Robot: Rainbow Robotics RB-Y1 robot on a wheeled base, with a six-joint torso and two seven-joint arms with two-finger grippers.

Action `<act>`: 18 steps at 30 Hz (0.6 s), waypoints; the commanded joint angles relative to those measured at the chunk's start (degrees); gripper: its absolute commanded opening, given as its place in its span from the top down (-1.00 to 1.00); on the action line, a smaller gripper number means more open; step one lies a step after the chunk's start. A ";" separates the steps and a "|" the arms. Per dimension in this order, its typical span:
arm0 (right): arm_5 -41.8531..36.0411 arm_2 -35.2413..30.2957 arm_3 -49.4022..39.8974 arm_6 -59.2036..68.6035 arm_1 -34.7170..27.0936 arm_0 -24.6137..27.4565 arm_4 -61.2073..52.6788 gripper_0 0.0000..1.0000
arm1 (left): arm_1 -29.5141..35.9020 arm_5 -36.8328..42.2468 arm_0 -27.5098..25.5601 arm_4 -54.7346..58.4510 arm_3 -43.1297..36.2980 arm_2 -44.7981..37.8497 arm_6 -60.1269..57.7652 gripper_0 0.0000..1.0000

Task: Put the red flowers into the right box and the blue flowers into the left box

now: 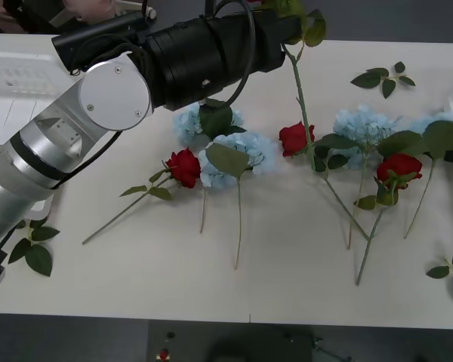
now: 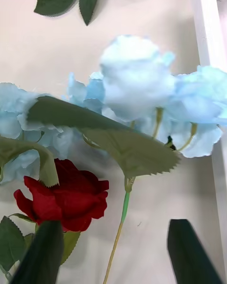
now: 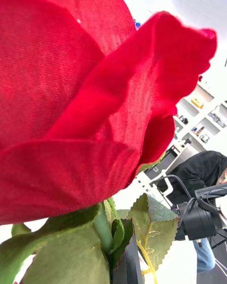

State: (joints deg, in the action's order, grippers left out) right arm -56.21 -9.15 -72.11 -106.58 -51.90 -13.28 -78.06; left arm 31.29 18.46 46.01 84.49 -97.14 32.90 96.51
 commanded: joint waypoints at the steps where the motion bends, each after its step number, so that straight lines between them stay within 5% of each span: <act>1: -1.36 -0.78 -2.07 -1.35 -1.71 -1.05 -1.04 -1.00 | 1.50 -0.79 1.36 -0.38 -0.59 -1.00 1.75 1.00; 11: -5.49 -0.96 -12.97 -13.65 -5.31 2.91 -26.97 -1.00 | 1.50 -1.05 1.27 -0.82 -0.68 -1.00 1.75 1.00; 18: 0.14 -1.14 -25.36 -20.59 -5.75 9.15 -42.35 -1.00 | 1.50 -1.05 1.27 0.06 -0.68 -1.00 1.75 1.00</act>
State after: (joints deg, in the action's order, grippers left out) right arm -57.67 -9.15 -93.05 -121.37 -56.38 -5.87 -117.61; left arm 31.30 18.30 46.01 83.74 -97.11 32.90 96.59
